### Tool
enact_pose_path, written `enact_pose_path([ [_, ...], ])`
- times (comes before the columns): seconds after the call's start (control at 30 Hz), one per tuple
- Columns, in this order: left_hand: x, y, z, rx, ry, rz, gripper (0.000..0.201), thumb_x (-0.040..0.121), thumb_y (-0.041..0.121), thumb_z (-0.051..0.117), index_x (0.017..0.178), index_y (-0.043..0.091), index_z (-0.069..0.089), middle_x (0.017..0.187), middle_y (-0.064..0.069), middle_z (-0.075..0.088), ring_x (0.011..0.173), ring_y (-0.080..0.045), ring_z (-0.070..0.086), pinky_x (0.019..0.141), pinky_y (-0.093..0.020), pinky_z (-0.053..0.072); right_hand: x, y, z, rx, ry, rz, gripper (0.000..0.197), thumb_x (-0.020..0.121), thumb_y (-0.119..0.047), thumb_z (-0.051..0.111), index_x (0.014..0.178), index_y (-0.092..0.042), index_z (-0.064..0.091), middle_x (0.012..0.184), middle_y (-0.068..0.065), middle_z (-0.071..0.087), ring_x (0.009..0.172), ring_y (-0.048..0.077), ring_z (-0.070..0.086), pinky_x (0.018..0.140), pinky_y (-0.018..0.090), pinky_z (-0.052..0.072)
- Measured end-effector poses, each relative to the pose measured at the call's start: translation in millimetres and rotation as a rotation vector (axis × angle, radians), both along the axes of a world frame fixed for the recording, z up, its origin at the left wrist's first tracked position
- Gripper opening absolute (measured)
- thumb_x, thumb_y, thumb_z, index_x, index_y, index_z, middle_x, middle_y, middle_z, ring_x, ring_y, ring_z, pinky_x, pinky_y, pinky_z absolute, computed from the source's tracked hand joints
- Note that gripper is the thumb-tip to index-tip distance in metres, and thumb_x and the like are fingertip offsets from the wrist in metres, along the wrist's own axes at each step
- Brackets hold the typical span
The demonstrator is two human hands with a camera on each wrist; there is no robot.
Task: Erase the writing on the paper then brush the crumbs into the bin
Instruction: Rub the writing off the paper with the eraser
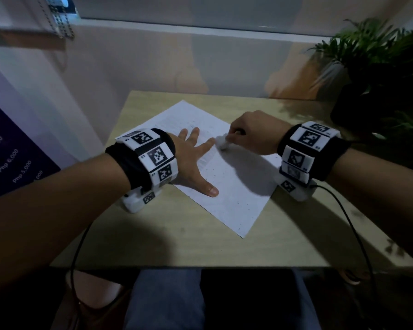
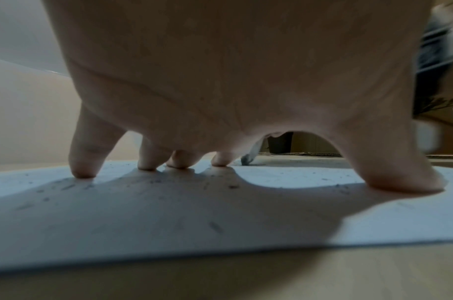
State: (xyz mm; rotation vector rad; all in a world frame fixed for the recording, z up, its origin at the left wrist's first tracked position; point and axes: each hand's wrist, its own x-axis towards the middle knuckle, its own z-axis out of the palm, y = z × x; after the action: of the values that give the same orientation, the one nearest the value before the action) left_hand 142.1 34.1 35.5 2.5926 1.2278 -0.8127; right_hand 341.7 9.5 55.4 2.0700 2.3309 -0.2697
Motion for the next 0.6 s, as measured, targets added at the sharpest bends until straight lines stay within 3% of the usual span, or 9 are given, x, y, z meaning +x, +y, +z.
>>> enact_pose_path([
  [0.17,1,2,0,-0.024,0.0,0.004,0.141,0.054,0.103,0.048,0.155,0.039,-0.028,0.164,-0.005,-0.034,0.155,-0.031,-0.02,0.124,-0.062,0.006,-3,3,-5,0.053,-0.118,-0.071,0.034,0.101,-0.037,0.048,0.094,-0.009,0.067,0.092,0.012,0.066,0.083,0.033,0.06,0.068,0.035,0.046],
  [0.3,1,1,1,-0.014,0.001,0.006,0.139,0.058,0.101,0.05,0.155,0.039,-0.029,0.165,-0.004,-0.033,0.155,-0.03,-0.019,0.123,-0.061,0.007,-14,-1,0,-0.007,-0.012,0.05,0.033,0.101,-0.037,0.05,0.095,-0.011,0.07,0.09,0.006,0.068,0.082,0.026,0.059,0.072,0.036,0.048],
  [0.47,1,-1,1,-0.002,0.0,0.008,0.138,0.06,0.101,0.049,0.156,0.038,-0.026,0.165,-0.004,-0.032,0.156,-0.03,-0.018,0.124,-0.06,0.006,0,12,6,0.027,-0.066,-0.097,0.034,0.1,-0.038,0.051,0.086,-0.011,0.067,0.093,0.013,0.068,0.08,0.032,0.06,0.071,0.038,0.05],
  [0.6,0,-1,2,-0.014,-0.011,0.013,0.137,0.061,0.1,0.051,0.156,0.038,-0.026,0.165,-0.005,-0.032,0.156,-0.03,-0.018,0.123,-0.06,0.007,-21,0,3,-0.008,-0.104,0.018,0.033,0.101,-0.037,0.051,0.096,-0.009,0.069,0.091,0.01,0.067,0.083,0.03,0.061,0.073,0.038,0.051],
])
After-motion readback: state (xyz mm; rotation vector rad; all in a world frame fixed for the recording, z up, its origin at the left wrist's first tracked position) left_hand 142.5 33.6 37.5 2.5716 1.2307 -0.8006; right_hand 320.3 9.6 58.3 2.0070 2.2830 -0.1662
